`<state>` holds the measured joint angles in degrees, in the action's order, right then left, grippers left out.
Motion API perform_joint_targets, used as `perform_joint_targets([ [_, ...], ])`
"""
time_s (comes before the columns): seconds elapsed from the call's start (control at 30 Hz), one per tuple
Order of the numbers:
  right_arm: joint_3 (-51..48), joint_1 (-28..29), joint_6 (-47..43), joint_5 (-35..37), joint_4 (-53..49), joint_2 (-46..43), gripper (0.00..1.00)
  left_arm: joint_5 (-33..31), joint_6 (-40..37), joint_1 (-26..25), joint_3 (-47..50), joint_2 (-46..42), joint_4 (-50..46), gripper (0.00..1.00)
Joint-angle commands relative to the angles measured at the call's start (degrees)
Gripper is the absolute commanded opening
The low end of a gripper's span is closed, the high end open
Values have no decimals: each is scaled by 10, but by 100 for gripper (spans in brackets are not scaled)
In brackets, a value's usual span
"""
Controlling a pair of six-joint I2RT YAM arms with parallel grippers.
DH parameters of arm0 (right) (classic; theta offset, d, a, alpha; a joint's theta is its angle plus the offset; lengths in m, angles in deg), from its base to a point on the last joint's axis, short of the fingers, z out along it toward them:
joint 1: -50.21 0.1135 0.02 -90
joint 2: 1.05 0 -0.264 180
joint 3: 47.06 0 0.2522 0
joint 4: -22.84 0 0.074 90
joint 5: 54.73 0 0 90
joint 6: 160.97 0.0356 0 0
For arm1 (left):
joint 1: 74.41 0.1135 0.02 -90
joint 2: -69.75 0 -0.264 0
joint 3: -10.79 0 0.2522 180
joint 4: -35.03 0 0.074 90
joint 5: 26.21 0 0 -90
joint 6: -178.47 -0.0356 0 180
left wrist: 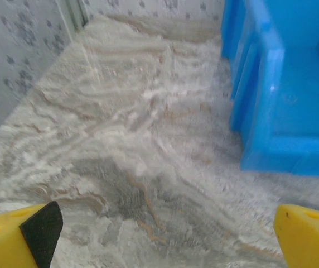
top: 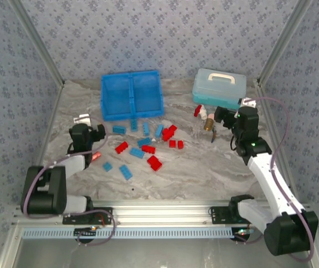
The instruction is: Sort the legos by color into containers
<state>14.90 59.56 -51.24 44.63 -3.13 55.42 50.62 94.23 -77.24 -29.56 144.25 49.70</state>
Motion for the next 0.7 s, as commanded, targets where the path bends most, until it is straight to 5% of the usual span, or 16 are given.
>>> perform_joint_targets([
  [0.0, 37, 47, 51, -58, -200, 9, 100, -60, 88, -14, -83, -83, -215, 99],
  [0.23, 104, 186, 23, -117, -265, 65, 100, -67, 317, -79, -244, -161, -656, 98],
  [0.37, 109, 226, 20, -130, -248, 83, 100, -53, 469, -91, -228, -224, -806, 98],
  [0.57, 115, 244, 16, -126, -247, 107, 100, 58, 731, -90, -114, -335, -863, 98],
  [0.67, 115, 247, 12, -128, -245, 114, 100, 96, 781, -88, -53, -365, -802, 98],
])
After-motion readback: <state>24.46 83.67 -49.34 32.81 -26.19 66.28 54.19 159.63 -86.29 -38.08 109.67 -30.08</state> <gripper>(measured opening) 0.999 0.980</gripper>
